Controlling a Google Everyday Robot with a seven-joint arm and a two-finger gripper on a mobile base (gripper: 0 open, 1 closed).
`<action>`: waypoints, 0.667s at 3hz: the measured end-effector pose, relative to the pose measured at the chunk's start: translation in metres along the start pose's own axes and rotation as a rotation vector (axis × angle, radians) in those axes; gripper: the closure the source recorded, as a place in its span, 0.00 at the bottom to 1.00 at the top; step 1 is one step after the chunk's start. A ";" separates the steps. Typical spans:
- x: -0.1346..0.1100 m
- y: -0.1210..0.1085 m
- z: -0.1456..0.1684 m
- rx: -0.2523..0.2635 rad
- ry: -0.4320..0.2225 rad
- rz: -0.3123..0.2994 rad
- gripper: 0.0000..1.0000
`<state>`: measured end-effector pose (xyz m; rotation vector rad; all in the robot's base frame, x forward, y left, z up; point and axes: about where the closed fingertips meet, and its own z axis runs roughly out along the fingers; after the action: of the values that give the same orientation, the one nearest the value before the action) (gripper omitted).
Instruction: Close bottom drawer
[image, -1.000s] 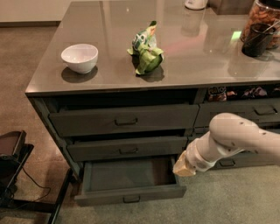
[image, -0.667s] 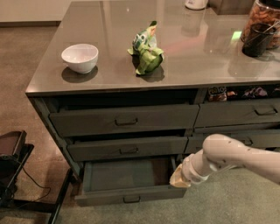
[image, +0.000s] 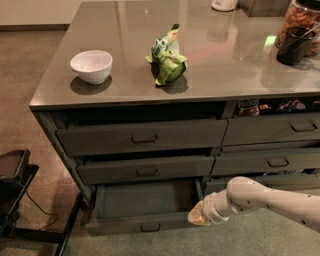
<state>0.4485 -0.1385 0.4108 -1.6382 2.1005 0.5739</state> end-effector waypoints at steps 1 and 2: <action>0.000 0.000 0.000 0.000 0.000 0.000 1.00; 0.020 0.007 0.024 0.003 -0.014 -0.013 1.00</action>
Offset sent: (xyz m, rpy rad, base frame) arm -0.0231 -0.0065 -0.0789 0.0284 -0.0387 0.0171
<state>0.4392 -0.1399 0.3807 -1.6405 2.0788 0.5761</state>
